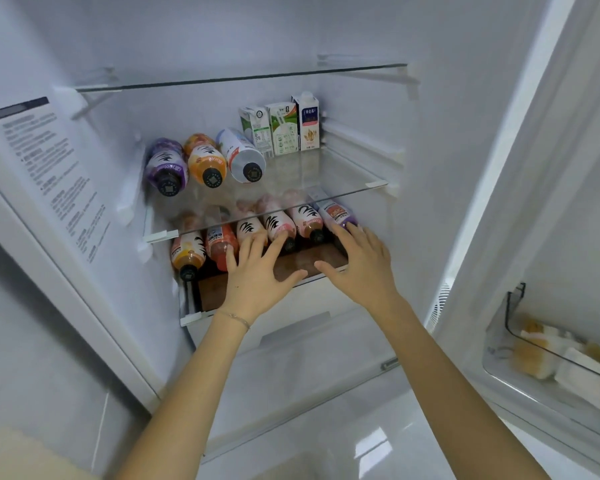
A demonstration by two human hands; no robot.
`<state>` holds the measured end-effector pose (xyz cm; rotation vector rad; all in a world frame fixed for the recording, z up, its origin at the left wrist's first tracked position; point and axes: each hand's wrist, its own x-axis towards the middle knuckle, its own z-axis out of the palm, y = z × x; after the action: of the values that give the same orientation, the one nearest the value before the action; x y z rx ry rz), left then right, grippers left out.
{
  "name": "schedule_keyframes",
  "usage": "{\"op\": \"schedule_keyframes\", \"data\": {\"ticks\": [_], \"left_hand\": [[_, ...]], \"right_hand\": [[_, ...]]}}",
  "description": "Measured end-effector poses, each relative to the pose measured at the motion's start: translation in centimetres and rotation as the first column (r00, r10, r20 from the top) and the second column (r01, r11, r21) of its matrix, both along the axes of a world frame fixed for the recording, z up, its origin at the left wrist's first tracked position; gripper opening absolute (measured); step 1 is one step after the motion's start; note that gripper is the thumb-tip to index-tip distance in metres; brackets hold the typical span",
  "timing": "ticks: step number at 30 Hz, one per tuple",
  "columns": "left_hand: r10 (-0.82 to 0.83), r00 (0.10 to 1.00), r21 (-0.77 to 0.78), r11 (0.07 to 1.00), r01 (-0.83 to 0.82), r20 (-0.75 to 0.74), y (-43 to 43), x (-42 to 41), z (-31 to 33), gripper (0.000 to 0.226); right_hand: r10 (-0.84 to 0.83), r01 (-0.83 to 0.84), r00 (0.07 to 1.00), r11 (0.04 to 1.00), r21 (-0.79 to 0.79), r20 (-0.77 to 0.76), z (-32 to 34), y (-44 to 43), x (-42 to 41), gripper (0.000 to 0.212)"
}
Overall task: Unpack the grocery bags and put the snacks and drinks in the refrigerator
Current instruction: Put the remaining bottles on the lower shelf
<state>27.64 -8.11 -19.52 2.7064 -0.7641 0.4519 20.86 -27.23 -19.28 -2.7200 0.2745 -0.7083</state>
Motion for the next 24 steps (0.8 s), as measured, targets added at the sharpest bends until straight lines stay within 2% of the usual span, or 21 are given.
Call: {"op": "schedule_keyframes", "data": {"ticks": [8, 15, 24], "left_hand": [[-0.042, 0.999, -0.031, 0.999, 0.043, 0.033, -1.4, -4.1, 0.8, 0.089], [0.0, 0.998, -0.063, 0.998, 0.004, 0.057, -3.2, -9.7, 2.4, 0.09], [0.073, 0.997, -0.047, 0.996, -0.075, -0.032, -6.0, -20.2, 3.1, 0.099]], "right_hand": [[-0.019, 0.018, 1.0, 0.998, 0.066, 0.011, 2.4, -0.6, -6.4, 0.077], [0.114, -0.118, 0.991, 0.991, 0.064, 0.074, 4.9, -1.5, -12.1, 0.076], [0.234, -0.234, 0.972, 0.972, 0.029, 0.011, 6.1, -4.1, -21.1, 0.074]]}}
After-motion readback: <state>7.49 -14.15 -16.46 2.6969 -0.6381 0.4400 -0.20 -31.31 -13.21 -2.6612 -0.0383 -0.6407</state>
